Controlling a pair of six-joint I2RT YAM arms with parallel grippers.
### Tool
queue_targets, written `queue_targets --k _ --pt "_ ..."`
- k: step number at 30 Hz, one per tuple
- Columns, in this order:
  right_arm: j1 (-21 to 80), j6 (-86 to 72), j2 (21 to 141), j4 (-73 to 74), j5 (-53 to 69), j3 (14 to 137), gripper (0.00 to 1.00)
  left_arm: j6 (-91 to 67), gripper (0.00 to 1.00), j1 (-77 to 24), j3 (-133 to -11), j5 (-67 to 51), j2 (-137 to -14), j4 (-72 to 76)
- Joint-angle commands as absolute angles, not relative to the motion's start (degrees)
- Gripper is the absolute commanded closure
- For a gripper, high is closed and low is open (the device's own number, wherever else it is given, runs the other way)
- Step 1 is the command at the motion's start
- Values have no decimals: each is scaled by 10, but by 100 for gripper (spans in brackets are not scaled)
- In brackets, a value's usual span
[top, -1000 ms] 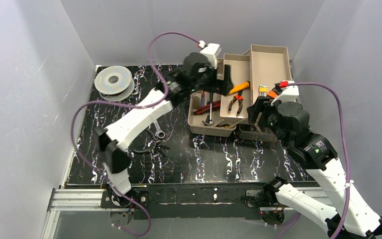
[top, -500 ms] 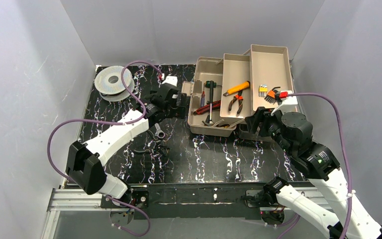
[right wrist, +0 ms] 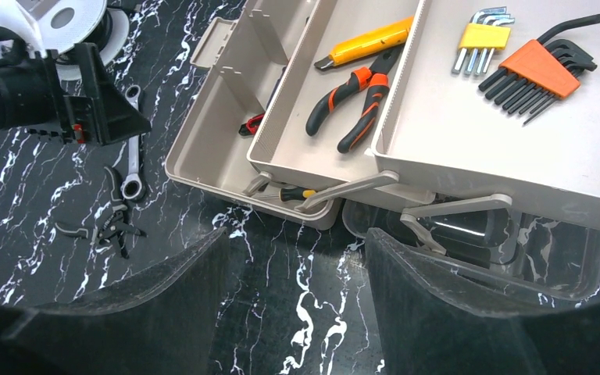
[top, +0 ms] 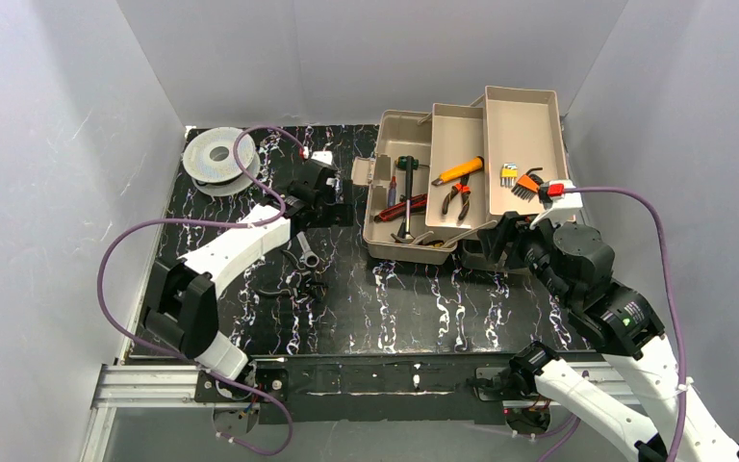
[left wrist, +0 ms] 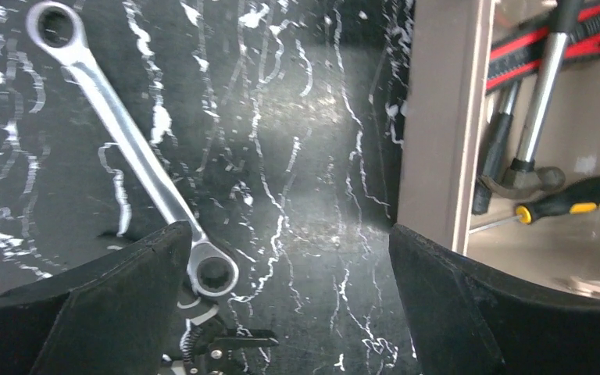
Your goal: Pack the tool kit
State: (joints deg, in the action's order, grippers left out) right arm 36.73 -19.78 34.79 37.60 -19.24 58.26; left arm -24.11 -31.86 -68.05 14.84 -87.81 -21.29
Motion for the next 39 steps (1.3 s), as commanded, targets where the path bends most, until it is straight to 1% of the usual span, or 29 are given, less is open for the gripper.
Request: queue_targets --k 1,6,11,18,21,28,30,32,34,35,36,39 --pt "366 -187 344 357 -201 576 28 -235 2 -318 -681 55 -881 -171" --pt "367 -188 340 357 -199 571 29 -239 2 -318 -681 -30 -888 -120" --pt "367 -191 339 358 -196 567 29 -242 2 -318 -693 -69 -911 -110" --pt "366 -195 339 358 -191 563 29 -238 2 -322 -714 -54 -967 -145" --pt "366 -195 339 355 -196 558 29 -235 7 -325 -709 -32 -978 -146" --pt "366 -192 356 346 -210 559 29 -260 37 -324 -685 51 -980 -147" --pt "366 -191 364 343 -212 561 30 -265 52 -324 -675 77 -970 -150" --pt "367 -190 370 338 -212 561 30 -271 74 -324 -658 97 -954 -146" --pt "367 -190 376 330 -211 558 30 -279 91 -324 -638 114 -934 -138" --pt "367 -190 378 327 -209 558 30 -285 97 -324 -628 122 -923 -135" --pt "367 -190 381 324 -209 556 30 -292 100 -324 -617 130 -913 -133" --pt "367 -191 391 319 -208 559 30 -311 100 -323 -585 155 -879 -129"
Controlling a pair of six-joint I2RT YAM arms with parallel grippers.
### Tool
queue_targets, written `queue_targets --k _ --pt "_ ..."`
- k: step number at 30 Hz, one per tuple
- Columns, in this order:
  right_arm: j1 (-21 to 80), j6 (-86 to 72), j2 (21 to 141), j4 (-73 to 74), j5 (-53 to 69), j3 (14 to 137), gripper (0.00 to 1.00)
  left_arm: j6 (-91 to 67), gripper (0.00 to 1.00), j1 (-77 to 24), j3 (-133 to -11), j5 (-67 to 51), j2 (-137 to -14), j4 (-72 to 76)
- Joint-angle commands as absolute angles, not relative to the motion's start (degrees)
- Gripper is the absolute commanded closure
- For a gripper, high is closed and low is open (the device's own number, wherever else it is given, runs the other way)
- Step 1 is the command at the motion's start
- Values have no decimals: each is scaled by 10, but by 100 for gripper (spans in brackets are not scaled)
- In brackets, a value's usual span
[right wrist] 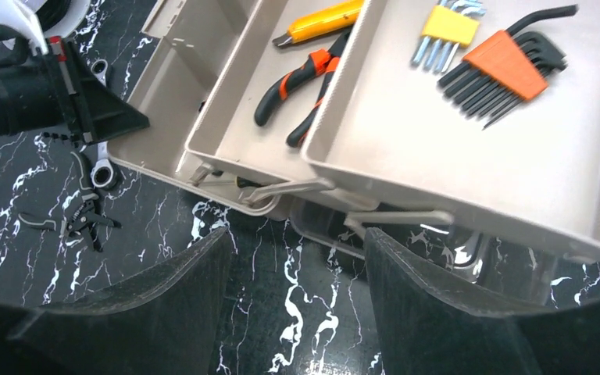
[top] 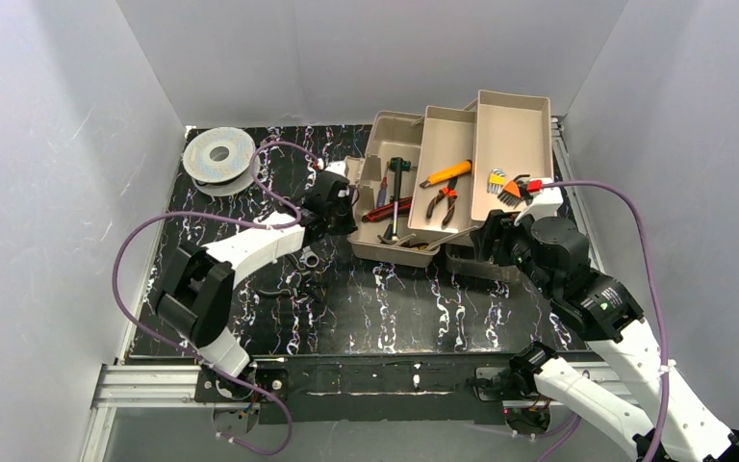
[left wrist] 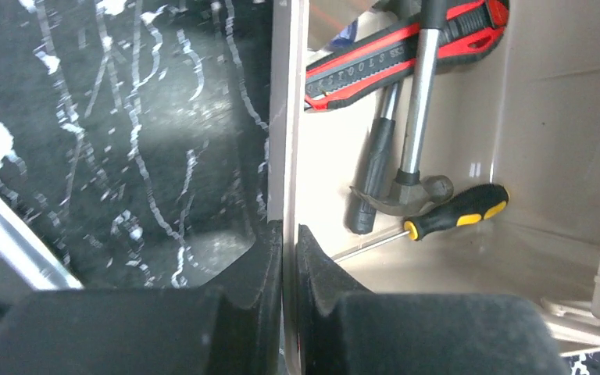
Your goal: Pack the tool kit
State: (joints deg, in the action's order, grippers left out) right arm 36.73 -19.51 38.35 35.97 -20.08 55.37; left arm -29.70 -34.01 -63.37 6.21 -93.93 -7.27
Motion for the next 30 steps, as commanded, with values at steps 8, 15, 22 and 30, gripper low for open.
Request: queue_targets --k 8,15,22,30 --pt "344 -166 460 387 -241 689 30 -356 100 -314 -516 227 -797 -155" --pt "253 -172 534 413 -293 794 29 -378 100 -311 -462 228 -760 -131" --pt "65 -269 538 420 -292 763 28 -375 100 -311 -430 205 -725 -102" --pt "-139 -355 508 370 -65 615 30 -367 100 -311 -403 190 -714 -68"
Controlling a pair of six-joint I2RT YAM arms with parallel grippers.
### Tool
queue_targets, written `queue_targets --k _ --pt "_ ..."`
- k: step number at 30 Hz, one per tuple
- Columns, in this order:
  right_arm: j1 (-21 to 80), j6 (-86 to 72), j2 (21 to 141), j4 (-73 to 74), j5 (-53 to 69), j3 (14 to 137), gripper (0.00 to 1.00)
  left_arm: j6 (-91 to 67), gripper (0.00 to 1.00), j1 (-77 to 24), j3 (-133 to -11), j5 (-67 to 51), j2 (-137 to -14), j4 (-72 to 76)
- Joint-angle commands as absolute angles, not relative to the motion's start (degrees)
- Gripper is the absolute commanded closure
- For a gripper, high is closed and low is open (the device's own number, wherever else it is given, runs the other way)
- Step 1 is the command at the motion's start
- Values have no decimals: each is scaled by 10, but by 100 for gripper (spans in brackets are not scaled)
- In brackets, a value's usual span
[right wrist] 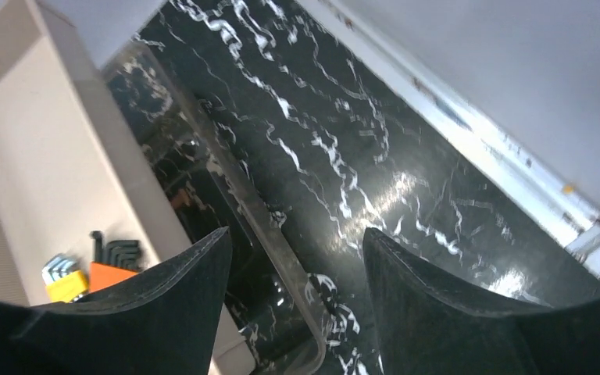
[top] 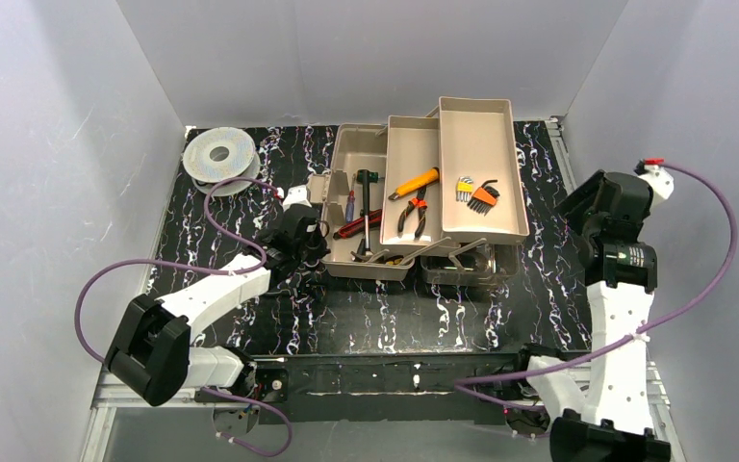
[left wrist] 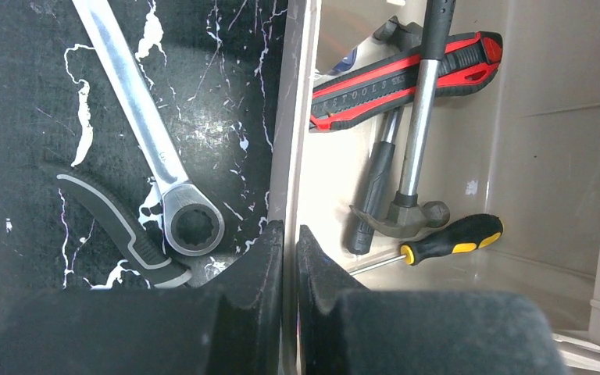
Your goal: Pack the tool kit
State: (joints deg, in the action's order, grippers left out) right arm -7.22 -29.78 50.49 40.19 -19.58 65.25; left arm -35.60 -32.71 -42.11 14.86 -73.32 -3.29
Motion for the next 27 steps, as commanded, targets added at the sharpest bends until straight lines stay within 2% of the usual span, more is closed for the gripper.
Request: queue_targets --k 1,6,14,27 --pt "-161 -363 504 362 -27 595 30 -366 100 -311 -404 188 -715 -68" --pt "-192 -379 504 307 81 525 31 -354 100 -311 -396 187 -724 -51" --pt "-191 -318 604 253 257 482 36 -334 100 -311 -374 189 -716 -23" --pt "-187 -315 687 188 243 433 42 -325 100 -311 -360 179 -705 -5"
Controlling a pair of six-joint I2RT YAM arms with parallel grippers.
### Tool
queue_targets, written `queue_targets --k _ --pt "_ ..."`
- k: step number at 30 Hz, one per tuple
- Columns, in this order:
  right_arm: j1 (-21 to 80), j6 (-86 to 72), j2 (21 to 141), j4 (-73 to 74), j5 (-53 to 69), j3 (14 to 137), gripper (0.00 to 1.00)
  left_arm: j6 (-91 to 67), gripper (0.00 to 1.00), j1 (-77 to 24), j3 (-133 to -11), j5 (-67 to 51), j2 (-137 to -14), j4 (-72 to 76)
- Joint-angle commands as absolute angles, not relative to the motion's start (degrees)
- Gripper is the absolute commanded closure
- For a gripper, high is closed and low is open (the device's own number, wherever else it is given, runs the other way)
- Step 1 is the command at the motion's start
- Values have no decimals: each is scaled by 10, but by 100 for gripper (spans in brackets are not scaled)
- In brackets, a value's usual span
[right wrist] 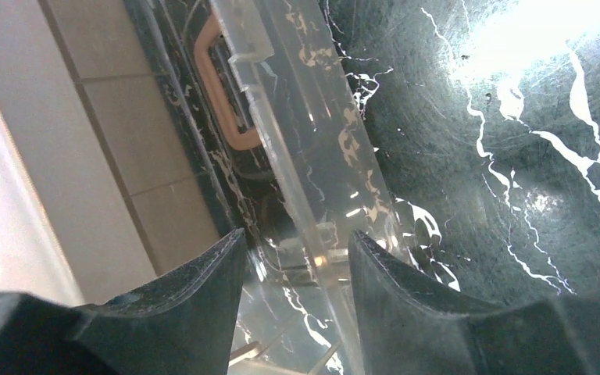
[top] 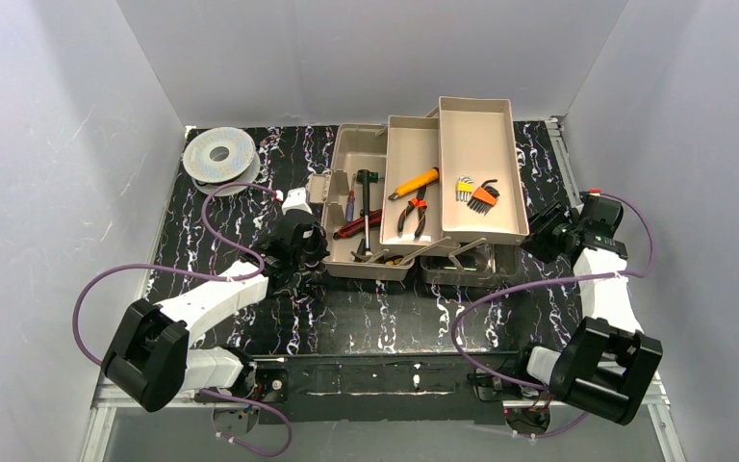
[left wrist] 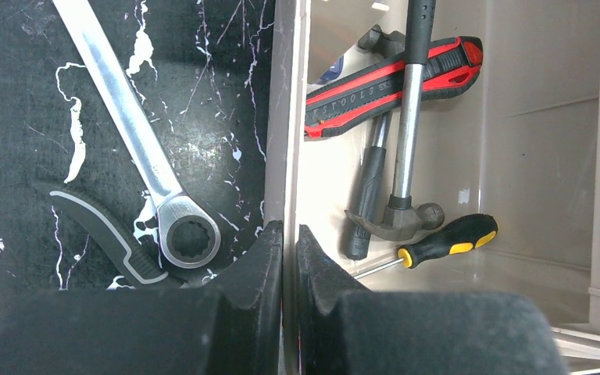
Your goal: Pack the tool kit
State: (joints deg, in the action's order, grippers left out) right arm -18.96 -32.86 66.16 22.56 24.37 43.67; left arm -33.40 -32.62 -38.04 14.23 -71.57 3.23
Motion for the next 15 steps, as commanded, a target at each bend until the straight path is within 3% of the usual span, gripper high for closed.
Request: queue_targets --k 1,4,10,15 --pt "-187 -313 696 185 242 434 42 -324 100 -311 -359 176 -706 -4" --pt "-184 -308 722 178 241 434 48 -320 100 -311 -357 172 -708 -4" --pt "-152 -294 716 187 213 442 93 -314 100 -311 -356 163 -713 17" --pt "-89 -272 675 239 117 479 99 -309 100 -311 -356 155 -714 22"
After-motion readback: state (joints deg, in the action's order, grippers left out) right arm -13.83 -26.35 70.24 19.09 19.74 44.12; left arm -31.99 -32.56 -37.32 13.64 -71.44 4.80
